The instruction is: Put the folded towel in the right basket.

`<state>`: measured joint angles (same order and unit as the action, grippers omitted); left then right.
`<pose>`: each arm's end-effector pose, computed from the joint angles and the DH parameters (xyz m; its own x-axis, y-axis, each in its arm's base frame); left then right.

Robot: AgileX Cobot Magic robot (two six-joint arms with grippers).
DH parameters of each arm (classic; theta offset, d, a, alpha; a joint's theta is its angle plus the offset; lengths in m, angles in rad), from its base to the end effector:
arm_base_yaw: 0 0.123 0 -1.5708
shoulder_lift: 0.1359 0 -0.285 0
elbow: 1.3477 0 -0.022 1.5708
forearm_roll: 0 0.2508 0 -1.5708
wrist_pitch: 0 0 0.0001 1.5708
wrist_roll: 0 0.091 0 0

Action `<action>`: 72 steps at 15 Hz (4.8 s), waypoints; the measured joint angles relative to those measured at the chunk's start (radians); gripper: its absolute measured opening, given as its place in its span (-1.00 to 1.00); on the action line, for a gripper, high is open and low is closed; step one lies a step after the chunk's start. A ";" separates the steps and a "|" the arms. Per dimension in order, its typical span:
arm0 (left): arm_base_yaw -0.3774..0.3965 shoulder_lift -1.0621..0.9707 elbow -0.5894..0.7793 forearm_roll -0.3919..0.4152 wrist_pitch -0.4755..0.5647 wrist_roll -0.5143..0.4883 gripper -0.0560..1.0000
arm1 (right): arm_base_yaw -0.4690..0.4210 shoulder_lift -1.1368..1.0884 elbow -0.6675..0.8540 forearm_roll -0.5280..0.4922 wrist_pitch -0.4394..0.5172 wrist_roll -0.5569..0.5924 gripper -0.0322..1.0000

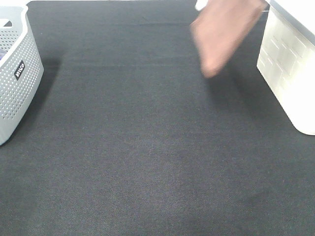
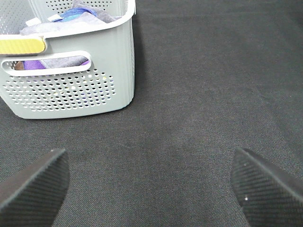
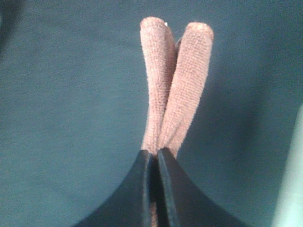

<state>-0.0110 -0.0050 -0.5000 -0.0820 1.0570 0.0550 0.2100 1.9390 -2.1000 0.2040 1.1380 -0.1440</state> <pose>-0.0057 -0.0064 0.2778 -0.4458 0.0195 -0.8949 0.0813 0.9965 -0.0188 0.4192 0.1065 0.3864 -0.7353 -0.2144 -0.6429 -0.3621 0.9262 0.1052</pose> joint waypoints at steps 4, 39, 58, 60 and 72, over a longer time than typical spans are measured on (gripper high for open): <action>0.000 0.000 0.000 0.000 0.000 0.000 0.77 | -0.089 -0.005 -0.101 -0.034 0.061 0.023 -0.94; 0.000 0.000 0.000 0.000 0.000 0.000 0.77 | -0.409 -0.109 -0.048 0.118 0.077 0.044 0.52; 0.000 0.000 0.000 0.000 0.000 0.000 0.77 | -0.376 -1.479 1.479 -0.040 -0.039 0.023 0.52; 0.000 0.000 0.000 0.000 0.000 0.000 0.77 | -0.376 -1.645 1.519 -0.054 -0.065 0.023 0.52; 0.000 0.000 0.000 0.000 0.000 0.000 0.77 | -0.238 -1.830 1.594 -0.176 -0.072 0.119 0.52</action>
<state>-0.0110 -0.0050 -0.5000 -0.0820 1.0570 0.0550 -0.0280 0.1090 -0.5060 0.0280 1.0660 -0.0250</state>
